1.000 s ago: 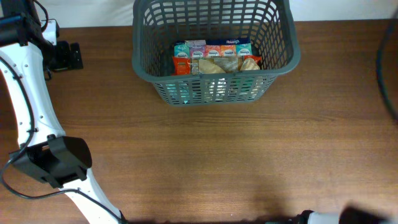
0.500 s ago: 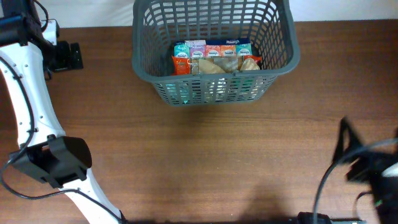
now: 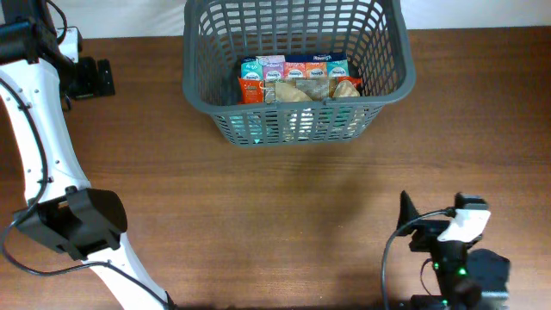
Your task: Pack container
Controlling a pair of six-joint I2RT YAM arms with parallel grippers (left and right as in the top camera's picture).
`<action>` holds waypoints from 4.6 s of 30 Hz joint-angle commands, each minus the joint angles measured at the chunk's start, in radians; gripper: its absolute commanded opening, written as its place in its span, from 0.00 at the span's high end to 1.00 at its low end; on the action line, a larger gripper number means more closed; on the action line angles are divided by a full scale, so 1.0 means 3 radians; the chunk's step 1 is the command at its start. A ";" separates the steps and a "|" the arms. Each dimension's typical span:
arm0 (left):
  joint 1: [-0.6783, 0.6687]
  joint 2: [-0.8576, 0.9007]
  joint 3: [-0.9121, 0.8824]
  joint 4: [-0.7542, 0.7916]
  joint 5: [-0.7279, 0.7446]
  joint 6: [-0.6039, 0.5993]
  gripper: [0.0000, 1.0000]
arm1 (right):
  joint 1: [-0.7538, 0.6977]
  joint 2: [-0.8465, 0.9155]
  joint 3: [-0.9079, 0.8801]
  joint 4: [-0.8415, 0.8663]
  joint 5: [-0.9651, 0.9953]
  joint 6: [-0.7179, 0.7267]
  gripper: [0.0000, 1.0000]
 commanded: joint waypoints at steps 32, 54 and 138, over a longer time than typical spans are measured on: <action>0.0015 0.0003 0.0001 0.0000 0.0024 -0.0042 0.01 | 0.0031 -0.0289 -0.0662 0.0083 0.0704 0.0028 0.01; -0.0706 -0.0732 -0.0043 0.0000 0.0024 -0.0042 0.01 | 0.0031 -0.0289 -0.0661 0.0081 0.0704 0.0028 0.01; -0.1076 -0.7031 -0.8039 0.4761 -0.0127 -0.0005 0.01 | 0.0031 -0.0289 -0.0661 0.0081 0.0704 0.0028 0.01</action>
